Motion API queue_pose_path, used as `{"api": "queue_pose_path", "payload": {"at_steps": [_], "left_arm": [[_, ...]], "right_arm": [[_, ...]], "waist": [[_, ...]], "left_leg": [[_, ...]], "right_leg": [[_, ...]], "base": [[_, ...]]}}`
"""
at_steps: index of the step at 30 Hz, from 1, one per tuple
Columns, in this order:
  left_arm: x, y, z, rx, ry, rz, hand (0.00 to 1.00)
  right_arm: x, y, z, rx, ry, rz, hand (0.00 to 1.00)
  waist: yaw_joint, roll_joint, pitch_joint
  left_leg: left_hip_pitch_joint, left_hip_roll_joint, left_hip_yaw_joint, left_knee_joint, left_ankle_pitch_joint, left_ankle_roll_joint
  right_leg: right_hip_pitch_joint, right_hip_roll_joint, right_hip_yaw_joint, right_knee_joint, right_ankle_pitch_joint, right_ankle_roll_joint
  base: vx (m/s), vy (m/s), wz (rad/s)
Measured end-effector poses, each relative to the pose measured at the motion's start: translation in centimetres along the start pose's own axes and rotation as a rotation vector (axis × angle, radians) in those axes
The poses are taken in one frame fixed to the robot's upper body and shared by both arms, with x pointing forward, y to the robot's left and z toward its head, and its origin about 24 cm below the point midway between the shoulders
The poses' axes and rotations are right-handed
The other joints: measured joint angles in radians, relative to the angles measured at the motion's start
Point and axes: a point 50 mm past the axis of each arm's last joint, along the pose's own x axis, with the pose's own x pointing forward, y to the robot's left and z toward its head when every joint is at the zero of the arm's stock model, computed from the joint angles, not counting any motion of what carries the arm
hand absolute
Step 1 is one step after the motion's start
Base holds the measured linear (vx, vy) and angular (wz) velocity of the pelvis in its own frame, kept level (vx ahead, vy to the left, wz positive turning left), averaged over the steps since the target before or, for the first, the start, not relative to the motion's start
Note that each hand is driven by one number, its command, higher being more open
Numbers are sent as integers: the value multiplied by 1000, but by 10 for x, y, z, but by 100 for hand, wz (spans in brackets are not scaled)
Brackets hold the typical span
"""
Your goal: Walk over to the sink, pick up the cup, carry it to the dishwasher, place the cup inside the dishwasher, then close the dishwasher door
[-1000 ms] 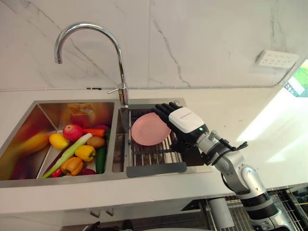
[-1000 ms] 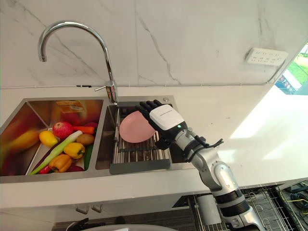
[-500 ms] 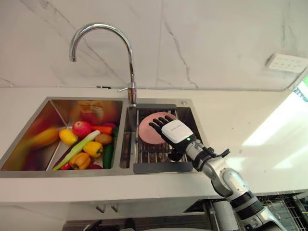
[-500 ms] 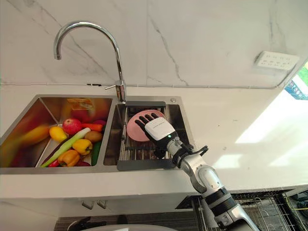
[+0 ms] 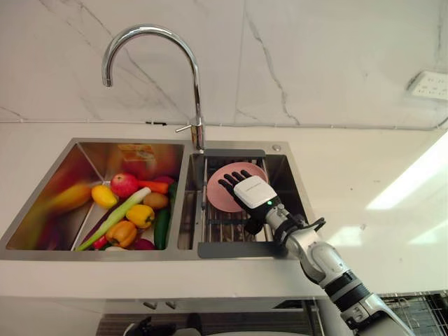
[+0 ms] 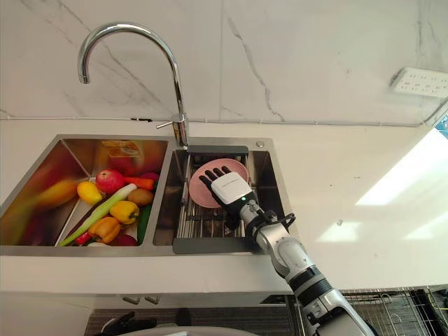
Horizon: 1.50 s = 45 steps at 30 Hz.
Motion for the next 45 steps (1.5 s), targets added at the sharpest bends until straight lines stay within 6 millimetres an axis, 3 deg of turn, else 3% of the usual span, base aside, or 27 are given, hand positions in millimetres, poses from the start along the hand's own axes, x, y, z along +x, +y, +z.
{"api": "queue_pose_path", "payload": {"at_steps": [1,13,19,27,35,41,42,43,44,45], "left_arm": [[0,0,0,0,0,0,100],[0,0,0,-10,5,-3,100],[0,0,2,-10,-5,-1,100],[0,-3,7,-16,-32,-2,100],[-1,-11,5,-52,-49,-11,100],[-3,-17,-13,-64,-1,-7,100],[-3,-16,-15,-65,6,-1,100],[-3,-16,-15,-63,12,-1,100],[-5,-17,-25,-65,38,-4,100],[-5,-17,-27,-63,46,-4,100]], "right_arm": [[1,1,0,-5,5,3,0],[2,9,6,-138,-3,-29,0],[4,12,-3,-162,53,-49,0],[3,5,-26,-129,106,-85,0],[-7,-5,-54,-35,188,-143,0],[-14,-15,-74,50,267,-187,0],[-15,-17,-76,67,279,-208,0],[-18,-18,-77,84,292,-230,0],[-28,-20,-81,125,331,-295,0],[-33,-22,-85,149,385,-379,0]], "waist": [[0,1,0],[0,5,8],[1,7,13],[1,22,37],[-3,62,61],[-6,93,78],[-10,63,70],[-3,49,68],[10,84,54],[9,91,53]], "left_leg": [[0,-2,0,0,0,0],[-1,-16,-15,0,-2,4],[-6,-15,-14,0,-5,9],[-34,-17,1,0,-5,9],[-61,-33,7,0,-6,9],[-67,-43,30,0,-13,3],[-86,-66,57,25,-45,-7],[-117,-70,46,127,-49,58],[-155,-20,10,301,-164,47],[-164,-19,6,303,-181,80]], "right_leg": [[0,-1,-2,-1,-8,5],[8,-13,-21,1,-16,13],[9,-14,-35,-5,-24,8],[-4,-15,-34,-25,-19,16],[-22,-26,-27,-42,-10,33],[-26,-35,-11,-57,-3,43],[-54,-75,-3,-67,14,37],[-70,-95,-2,-65,30,47],[-69,-63,-1,-73,44,69],[-65,-57,3,-86,62,70]], "base": [[-51,-2,3],[-3,-1,4],[-49,10,5],[-37,39,3],[-3,56,2],[4,58,-3],[0,110,-18],[32,64,-34],[62,3,-24],[61,2,-19]]}}
